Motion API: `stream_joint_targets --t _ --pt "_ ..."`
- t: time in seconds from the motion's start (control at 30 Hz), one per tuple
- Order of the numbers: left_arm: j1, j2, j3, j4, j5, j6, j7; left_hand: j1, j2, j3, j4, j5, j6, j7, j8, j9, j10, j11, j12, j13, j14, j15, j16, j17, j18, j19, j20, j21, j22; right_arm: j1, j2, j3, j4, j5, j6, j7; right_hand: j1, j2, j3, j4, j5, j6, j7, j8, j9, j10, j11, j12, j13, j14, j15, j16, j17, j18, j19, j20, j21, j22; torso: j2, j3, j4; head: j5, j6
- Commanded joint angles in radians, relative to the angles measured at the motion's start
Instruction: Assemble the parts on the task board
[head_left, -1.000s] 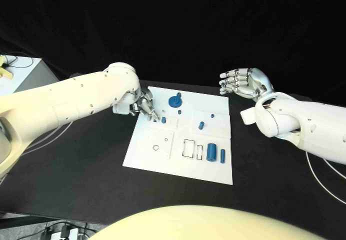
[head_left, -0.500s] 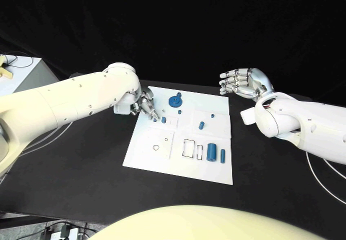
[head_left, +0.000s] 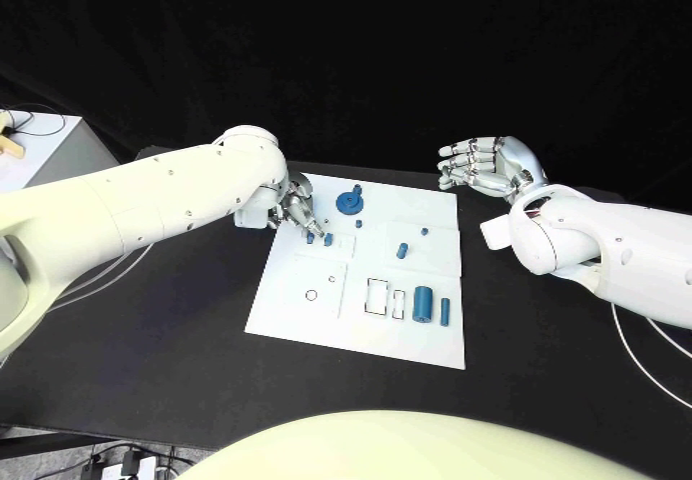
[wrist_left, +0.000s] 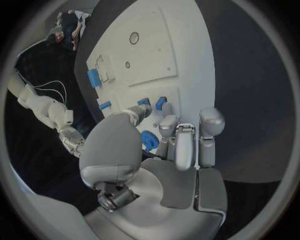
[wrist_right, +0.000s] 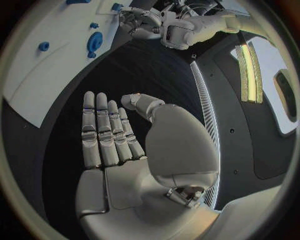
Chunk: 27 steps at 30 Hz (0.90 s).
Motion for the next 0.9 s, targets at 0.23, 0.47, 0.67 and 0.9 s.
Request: stream_joint_targets --t 0.23,0.47,0.67,0.9 --pt "0.0 0.013 -0.002 0.001 -0.027 -0.001 0.002 0.009 -0.009 0.001 0.008 0.0 0.004 -0.002 0.01 0.005 0.009 -0.002 0.007 0.003 0.066 -0.005 0.005 0.146 -0.01 0.007 0.0 0.006 0.001 -0.001 0.0 0.0 0.002 -0.007 0.017 0.009 -0.007 0.003 0.001 -0.007 0.002 0.007 0.032 -0.004 -0.001 0.006 0.003 -0.004 0.0 0.004 0.005 -0.006 -0.001 0.0 -0.003 0.0 -0.006 -0.001 -0.001 0.0003 -0.0003 -0.004 0.0" --pt "0.0 0.0 0.001 0.007 -0.033 -0.011 -0.005 0.009 -0.012 0.0 0.011 -0.001 0.004 -0.002 0.012 0.007 0.01 -0.003 0.009 0.005 0.066 -0.005 0.005 0.145 -0.011 0.007 0.0 0.006 0.001 -0.001 -0.001 0.0 0.002 -0.007 0.018 0.009 -0.007 0.003 0.001 -0.007 0.002 0.007 0.032 -0.004 -0.001 0.006 0.003 -0.004 0.0 0.004 0.005 -0.006 -0.001 0.0 -0.003 0.0 -0.006 -0.001 -0.001 -0.0012 0.0005 -0.007 0.0" --pt "0.001 -0.022 0.006 0.019 -0.036 -0.021 -0.013 0.022 -0.007 0.009 0.013 0.003 0.001 -0.006 0.021 0.012 0.01 -0.006 0.01 0.006 0.066 -0.007 0.004 0.145 -0.011 0.008 -0.002 0.007 0.002 -0.001 -0.002 0.0 0.001 -0.007 0.018 0.009 -0.007 0.003 0.001 -0.007 0.002 0.007 0.032 -0.004 -0.001 0.006 0.003 -0.004 0.0 0.004 0.005 -0.006 -0.001 0.0 -0.003 0.0 -0.006 -0.001 -0.003 -0.0013 0.0021 -0.008 0.0" --pt "0.002 -0.042 0.024 0.038 -0.017 -0.04 -0.015 0.032 -0.012 0.018 0.019 0.002 -0.011 -0.005 0.023 0.015 -0.002 -0.006 0.001 -0.01 0.064 -0.008 0.002 0.139 -0.01 0.006 -0.004 0.004 -0.002 -0.001 -0.002 0.0 0.0 -0.007 0.018 0.01 -0.007 0.003 0.001 -0.007 0.002 0.007 0.032 -0.004 -0.001 0.006 0.003 -0.004 0.0 0.004 0.005 -0.006 -0.001 0.0 -0.003 0.0 -0.006 -0.001 -0.003 -0.0022 0.0015 -0.009 0.0"
